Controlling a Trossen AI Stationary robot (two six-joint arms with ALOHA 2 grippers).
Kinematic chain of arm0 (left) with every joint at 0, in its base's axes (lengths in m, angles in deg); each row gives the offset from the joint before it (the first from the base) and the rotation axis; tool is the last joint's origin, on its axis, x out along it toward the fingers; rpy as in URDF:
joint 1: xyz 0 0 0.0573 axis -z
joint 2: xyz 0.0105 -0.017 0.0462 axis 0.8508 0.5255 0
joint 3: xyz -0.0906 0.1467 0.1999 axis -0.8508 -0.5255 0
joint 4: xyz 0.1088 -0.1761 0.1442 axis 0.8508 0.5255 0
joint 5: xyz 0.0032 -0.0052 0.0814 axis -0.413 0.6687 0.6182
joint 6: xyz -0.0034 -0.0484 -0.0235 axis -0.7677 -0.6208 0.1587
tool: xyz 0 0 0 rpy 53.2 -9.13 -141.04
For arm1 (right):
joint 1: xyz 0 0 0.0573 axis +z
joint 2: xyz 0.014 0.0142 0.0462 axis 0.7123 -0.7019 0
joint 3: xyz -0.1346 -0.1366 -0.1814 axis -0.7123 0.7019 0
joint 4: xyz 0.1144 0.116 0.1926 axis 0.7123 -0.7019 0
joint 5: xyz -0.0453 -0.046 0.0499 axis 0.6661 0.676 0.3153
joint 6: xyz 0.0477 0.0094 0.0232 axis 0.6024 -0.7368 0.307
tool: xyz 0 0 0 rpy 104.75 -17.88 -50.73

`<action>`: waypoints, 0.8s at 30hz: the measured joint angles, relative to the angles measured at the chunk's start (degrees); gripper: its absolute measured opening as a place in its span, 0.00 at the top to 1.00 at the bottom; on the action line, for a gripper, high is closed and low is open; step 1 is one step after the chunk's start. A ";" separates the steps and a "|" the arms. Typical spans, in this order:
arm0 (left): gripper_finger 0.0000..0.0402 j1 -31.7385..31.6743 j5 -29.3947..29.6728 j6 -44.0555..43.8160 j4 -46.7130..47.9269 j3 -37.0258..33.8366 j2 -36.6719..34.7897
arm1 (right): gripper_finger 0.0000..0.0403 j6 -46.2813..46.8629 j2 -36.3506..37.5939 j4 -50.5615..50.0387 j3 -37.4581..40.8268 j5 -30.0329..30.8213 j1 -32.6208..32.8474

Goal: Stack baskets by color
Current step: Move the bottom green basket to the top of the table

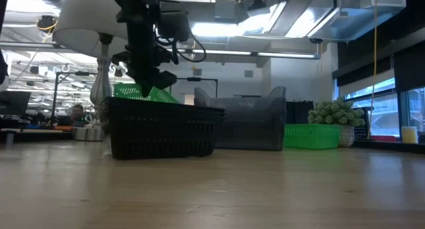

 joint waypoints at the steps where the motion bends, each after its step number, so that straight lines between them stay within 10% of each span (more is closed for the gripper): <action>1: 1.00 0.05 0.08 0.16 0.00 0.00 0.00 | 0.60 0.00 0.00 0.00 0.00 -0.02 0.00; 12: 1.00 2.79 13.53 1.67 -1.20 0.00 -6.81 | 0.60 0.00 0.00 0.00 0.00 -1.45 -0.13; 24: 1.00 0.83 13.64 6.15 -2.60 0.02 -4.49 | 0.60 0.01 -0.04 0.00 0.04 -5.73 -0.13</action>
